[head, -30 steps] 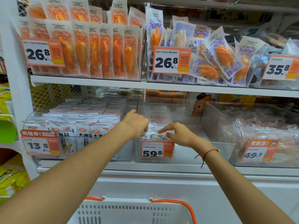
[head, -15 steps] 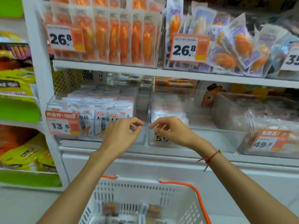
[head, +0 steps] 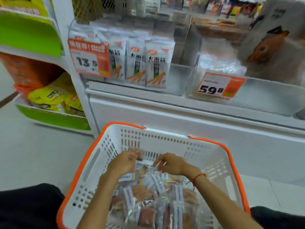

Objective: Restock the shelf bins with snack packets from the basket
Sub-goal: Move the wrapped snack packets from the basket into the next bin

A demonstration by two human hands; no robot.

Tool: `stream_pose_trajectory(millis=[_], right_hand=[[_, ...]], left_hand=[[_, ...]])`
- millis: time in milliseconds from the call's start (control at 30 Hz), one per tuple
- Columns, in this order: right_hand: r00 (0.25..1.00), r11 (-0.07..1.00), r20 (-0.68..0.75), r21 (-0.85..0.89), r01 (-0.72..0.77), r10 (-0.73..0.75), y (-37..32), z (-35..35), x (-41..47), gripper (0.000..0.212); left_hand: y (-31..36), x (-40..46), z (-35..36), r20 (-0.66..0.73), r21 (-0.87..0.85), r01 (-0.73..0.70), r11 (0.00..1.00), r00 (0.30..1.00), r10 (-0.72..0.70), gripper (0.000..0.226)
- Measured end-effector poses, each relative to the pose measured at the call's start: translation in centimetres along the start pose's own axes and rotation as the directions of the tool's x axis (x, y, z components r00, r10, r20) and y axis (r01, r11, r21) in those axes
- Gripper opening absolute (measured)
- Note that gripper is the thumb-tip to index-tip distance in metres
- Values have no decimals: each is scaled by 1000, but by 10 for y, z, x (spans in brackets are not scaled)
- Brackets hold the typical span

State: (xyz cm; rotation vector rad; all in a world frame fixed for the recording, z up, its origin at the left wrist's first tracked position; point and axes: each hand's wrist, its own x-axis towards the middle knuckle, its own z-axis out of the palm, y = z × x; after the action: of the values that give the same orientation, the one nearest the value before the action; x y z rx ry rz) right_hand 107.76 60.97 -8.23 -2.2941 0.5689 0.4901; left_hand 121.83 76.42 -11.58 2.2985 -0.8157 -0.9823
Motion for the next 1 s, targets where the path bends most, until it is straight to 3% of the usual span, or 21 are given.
stream_pose_trajectory(millis=[67,167,267,400,467,533,600,667,700,800,900,1000], right_hand=[[997,997,47,-46,-64,66,11,31,11,30],[986,988,134,-129,-81,98,28,76,20,40],[980,967,185,-254,-19,68,43,111,20,57],[997,951,40,-306,-55,70,51,143,17,62],[994,972,-81,-218,-85,69,45,151,21,58],[967,983,-177,52,-178,185,35,151,26,63],[918,837,-154,486,-253,367,25,145,31,72],[883,648,-76,709,-279,463,24,136,34,73],[874,622,-34,716,-318,486,27,132,34,68],[895,691,157,584,-425,418,35,119,29,30],[917,666,221,633,-394,332,47,112,19,24],[945,648,141,698,-306,295,54,97,15,31]], left_hand=[[-22,7,25,165,90,100,991,980,-113,21],[-45,4,59,236,160,252,954,929,-285,40],[-67,-3,81,158,43,390,920,906,-392,36],[-98,6,98,64,-144,469,872,883,-464,60],[-86,-4,90,38,-213,453,866,889,-456,36],[-81,-6,87,63,-261,441,859,895,-441,21],[-77,-6,86,91,-298,447,844,893,-440,12],[-77,-4,86,103,-384,453,804,887,-450,10],[-77,-2,86,120,-430,463,775,880,-459,12],[-68,-5,79,191,-529,474,704,875,-445,6],[-61,-8,79,244,-661,488,570,858,-452,13],[-69,-2,83,65,-728,440,526,808,-586,25]])
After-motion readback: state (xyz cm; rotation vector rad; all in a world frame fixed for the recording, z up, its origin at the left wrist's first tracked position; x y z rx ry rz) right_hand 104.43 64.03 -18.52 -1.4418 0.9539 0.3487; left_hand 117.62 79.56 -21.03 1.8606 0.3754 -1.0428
